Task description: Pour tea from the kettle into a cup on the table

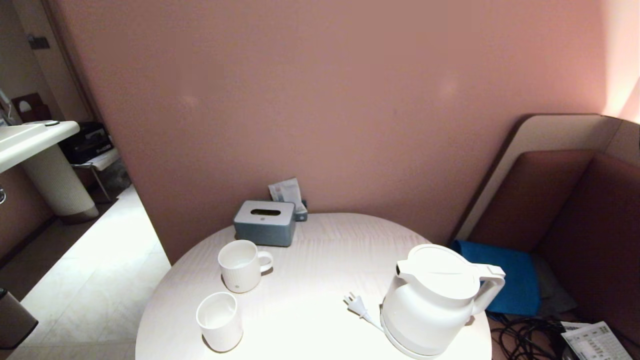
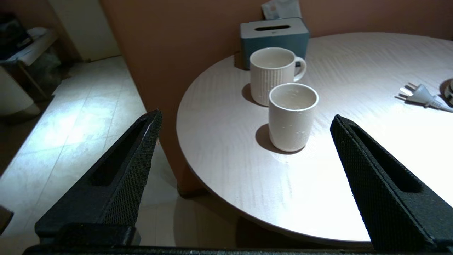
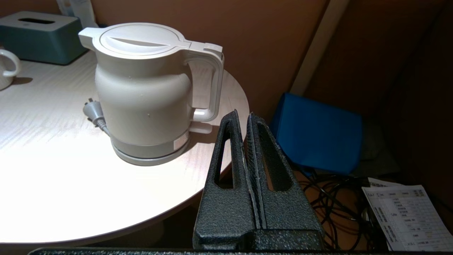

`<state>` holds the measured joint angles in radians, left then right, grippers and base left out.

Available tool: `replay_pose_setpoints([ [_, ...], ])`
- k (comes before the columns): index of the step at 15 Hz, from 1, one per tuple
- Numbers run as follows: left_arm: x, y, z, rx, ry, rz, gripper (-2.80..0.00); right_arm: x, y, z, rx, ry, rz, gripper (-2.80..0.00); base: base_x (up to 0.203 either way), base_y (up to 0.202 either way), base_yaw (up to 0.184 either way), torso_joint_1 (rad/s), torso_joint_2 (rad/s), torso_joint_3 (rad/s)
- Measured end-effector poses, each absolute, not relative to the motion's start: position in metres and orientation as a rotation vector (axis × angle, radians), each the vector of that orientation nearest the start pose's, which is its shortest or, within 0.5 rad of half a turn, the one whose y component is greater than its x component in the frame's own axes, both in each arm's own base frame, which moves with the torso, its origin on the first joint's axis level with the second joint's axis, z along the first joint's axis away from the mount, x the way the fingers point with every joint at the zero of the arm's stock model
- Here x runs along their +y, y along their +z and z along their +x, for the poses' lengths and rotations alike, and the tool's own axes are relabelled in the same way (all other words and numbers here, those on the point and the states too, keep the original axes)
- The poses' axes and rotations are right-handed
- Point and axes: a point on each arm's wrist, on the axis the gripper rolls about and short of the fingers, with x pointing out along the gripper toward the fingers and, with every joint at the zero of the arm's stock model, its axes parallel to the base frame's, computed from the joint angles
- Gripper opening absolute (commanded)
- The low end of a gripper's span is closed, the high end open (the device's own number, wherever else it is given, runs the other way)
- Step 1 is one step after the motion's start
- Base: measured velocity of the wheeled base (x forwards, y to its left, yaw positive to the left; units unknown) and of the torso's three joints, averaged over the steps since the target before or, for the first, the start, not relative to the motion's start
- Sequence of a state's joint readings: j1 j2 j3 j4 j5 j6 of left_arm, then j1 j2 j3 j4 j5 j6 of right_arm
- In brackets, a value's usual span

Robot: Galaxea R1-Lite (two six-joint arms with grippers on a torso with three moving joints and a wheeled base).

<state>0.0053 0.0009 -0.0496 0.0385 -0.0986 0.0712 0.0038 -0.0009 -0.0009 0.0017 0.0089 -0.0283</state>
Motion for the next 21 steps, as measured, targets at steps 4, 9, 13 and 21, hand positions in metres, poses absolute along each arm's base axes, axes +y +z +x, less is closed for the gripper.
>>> replay_pose_setpoints([
  [4,-0.0021,0.0844,-0.0265,-0.011,-0.080,0.037,-2.80,0.0001,0.0756,-0.0229,-0.001,0.013,-0.029,-2.80,0.000,0.000,0.000,0.000,0.00,0.000],
  [9,-0.0020,0.0843,-0.0265,-0.009,-0.079,0.013,-2.80,0.0001,0.0755,-0.0229,0.000,0.013,-0.028,-2.80,0.000,0.000,0.000,0.000,0.00,0.000],
  [13,-0.0020,0.0842,-0.0265,-0.009,-0.077,0.006,-2.80,0.0001,0.0754,-0.0229,0.000,0.013,-0.028,-2.80,0.000,0.000,0.000,0.000,0.00,0.000],
  [21,0.0000,0.0769,-0.0245,0.022,0.011,0.040,-2.80,0.0001,0.0756,-0.0229,-0.001,0.013,-0.028,-2.80,0.000,0.000,0.000,0.000,0.00,0.000],
])
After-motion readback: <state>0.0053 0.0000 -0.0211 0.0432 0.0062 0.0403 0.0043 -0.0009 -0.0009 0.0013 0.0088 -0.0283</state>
